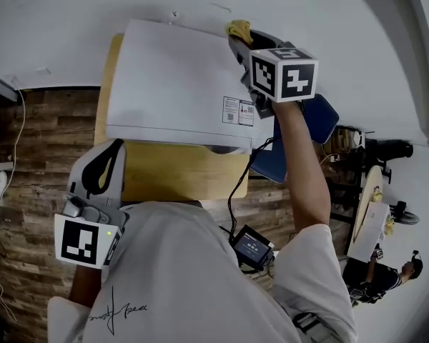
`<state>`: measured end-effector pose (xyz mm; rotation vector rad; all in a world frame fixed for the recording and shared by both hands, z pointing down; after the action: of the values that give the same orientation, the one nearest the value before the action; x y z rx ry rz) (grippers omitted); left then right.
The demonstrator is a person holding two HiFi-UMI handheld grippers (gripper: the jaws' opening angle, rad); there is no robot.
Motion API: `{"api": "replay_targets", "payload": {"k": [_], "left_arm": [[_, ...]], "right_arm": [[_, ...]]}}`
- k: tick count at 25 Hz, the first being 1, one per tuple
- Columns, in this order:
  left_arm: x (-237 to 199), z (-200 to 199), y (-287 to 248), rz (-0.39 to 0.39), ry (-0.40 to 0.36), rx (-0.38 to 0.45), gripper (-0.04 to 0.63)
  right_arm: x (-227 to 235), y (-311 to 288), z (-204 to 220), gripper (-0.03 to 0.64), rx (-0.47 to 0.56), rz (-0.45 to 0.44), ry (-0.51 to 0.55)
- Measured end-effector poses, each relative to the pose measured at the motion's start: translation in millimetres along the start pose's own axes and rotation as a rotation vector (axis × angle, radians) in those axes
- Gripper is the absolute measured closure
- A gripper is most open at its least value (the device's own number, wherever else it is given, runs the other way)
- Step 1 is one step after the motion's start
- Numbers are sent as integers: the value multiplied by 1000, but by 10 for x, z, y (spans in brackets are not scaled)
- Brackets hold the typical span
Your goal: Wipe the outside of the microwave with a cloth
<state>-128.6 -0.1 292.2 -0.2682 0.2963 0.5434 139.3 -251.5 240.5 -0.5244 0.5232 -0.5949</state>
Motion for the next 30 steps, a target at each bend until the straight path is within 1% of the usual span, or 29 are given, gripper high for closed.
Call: {"api": "replay_targets", "payload": {"k": [5,12,14,16,19,23,25,28,30], "left_arm": [[107,37,-103,23,-5,-17,601],[153,91,-143,10,-3,-46,601],[171,91,-152,8,-6,-51,601],[193,85,-158,7,-9,-53,601],[216,71,-155,5,-7,-51,601],[230,93,-161,9,-6,-60,601],[240,92,-156,11,4,-60,601],[228,92,-138,16,14,-63,601],[208,87,-132,14,21,-61,601]], "right_arm": [[407,233,488,489,-85,85,-31],[760,366,982,489,-189,163,-60],[810,360,1101,489,-224,183,-49],[835,336,1214,489,-265,215,-6],[850,300,1325,489,-316,274,58],[821,244,1402,489,-366,310,83],[820,221,1424,489,-382,330,68],[809,188,1445,489,-393,321,10],[790,179,1434,489,-397,320,-2]]}}
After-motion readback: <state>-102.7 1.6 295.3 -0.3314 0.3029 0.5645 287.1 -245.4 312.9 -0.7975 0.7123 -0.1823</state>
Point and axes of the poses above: the fingertips, and each gripper's own axes: y backward along the fingers, x to its right, z out of its underside, the point moved 9 cm from there along y, backward along the fingers, and after that the axes turned 9 degrees about y, right-handed, at the moved point
